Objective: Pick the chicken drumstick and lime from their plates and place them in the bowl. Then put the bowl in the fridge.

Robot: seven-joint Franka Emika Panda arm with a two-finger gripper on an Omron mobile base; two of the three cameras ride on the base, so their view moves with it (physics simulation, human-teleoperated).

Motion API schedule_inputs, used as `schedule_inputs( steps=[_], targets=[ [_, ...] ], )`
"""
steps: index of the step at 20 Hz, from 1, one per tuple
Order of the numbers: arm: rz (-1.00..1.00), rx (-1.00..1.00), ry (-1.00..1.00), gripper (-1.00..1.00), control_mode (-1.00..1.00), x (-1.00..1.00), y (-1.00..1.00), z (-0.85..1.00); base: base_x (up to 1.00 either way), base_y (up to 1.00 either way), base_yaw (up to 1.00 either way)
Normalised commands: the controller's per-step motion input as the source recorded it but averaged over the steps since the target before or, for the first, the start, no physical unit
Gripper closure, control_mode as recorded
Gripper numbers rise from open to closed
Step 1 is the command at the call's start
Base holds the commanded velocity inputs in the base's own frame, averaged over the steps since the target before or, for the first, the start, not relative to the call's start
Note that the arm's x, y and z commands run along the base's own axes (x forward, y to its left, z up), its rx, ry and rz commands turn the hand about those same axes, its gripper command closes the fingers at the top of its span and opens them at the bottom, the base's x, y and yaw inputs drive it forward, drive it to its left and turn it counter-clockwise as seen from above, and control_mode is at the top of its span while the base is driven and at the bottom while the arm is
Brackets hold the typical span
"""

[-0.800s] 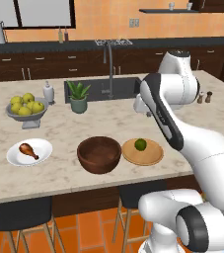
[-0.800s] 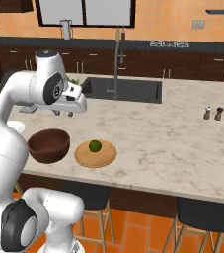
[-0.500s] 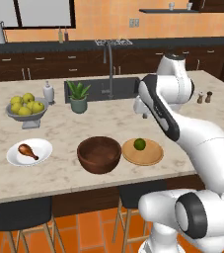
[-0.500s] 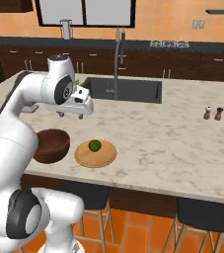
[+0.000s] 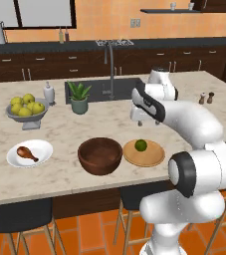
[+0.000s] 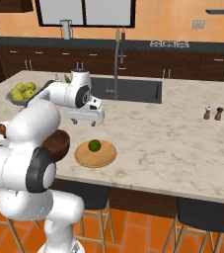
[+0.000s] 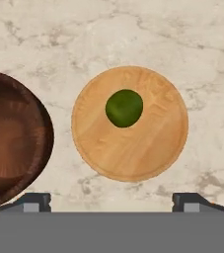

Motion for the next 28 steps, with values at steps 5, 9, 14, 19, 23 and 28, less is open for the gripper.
schedule_inputs(
  steps=[5,9,14,19,23,28],
  targets=[
    [0.00,0.00,0.15,-1.00,-1.00,0.68,-0.04,-0.77,0.00,0.00,0.00],
    [0.00,0.00,0.06,-1.00,-1.00,0.33,0.00,-0.74,0.00,0.00,0.00],
    [0.00,0.00,-0.01,-1.00,-1.00,0.06,-0.17,-0.47,0.00,0.00,0.00],
    [0.01,-0.01,0.00,-1.00,-1.00,0.39,-0.01,-0.15,0.00,0.00,0.00],
    [0.00,0.00,0.05,-1.00,-1.00,0.06,0.01,-0.31,0.00,0.00,0.00],
    [0.00,0.00,0.09,-1.00,-1.00,-0.02,0.01,-0.38,0.00,0.00,0.00]
  ],
)
